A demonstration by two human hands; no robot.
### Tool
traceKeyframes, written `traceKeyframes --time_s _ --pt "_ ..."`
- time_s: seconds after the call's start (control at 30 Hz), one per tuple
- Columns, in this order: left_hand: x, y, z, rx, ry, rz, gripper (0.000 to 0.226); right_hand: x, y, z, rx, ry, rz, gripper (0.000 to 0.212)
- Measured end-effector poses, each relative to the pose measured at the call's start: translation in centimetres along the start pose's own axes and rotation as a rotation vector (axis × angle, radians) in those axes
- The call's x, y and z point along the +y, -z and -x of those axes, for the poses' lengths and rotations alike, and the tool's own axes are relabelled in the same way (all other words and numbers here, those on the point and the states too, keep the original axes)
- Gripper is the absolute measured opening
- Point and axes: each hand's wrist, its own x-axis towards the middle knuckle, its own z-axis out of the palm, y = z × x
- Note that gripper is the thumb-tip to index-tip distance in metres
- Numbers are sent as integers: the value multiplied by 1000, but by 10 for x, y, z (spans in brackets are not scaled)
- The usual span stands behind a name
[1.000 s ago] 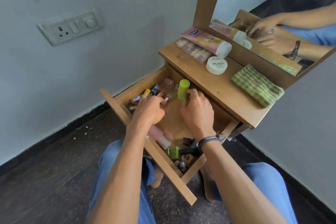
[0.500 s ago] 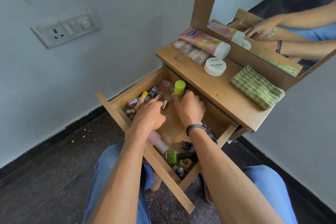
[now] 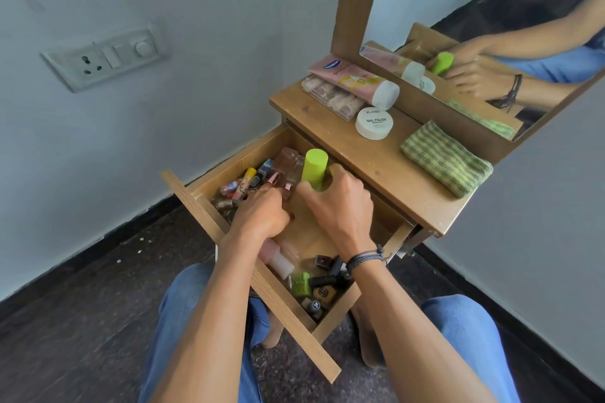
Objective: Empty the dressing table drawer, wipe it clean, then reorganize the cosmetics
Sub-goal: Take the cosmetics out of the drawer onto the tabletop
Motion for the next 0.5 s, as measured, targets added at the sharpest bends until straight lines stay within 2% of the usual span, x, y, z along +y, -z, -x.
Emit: traceKeyframes --time_s 0.13,0.27,0.5 --pt "4 3 0 -51 -22 26 50 -10 33 -7 153 24 -118 37" --pt "3 2 1 -54 -3 41 64 -11 65 -28 263 -35 -58 37" --pt "4 -1 2 -43 -1 47 69 19 74 -51 254 -136 35 40"
